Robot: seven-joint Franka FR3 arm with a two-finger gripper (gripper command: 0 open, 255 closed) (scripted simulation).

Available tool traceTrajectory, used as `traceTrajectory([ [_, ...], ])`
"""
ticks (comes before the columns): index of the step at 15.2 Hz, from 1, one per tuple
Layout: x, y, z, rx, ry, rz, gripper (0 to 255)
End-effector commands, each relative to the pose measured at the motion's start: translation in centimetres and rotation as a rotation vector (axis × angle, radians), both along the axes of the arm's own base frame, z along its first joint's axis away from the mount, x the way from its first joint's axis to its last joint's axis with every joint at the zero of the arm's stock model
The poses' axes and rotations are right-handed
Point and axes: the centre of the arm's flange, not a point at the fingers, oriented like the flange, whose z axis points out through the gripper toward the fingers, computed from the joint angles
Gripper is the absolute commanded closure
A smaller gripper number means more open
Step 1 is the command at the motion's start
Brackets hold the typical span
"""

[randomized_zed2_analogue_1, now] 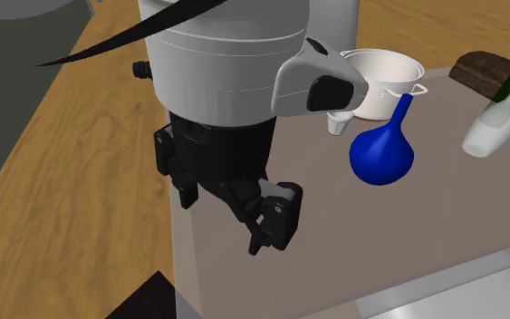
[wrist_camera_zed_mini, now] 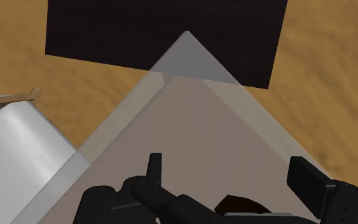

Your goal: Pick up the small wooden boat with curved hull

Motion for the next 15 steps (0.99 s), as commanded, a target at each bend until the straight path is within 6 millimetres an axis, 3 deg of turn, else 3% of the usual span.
traceTrajectory([
  [1,0.0,0.0,0.0,0.000,0.000,0.000,0],
  [15,12.6,6.5,-10.8,0.008,-0.075,0.245,0],
])
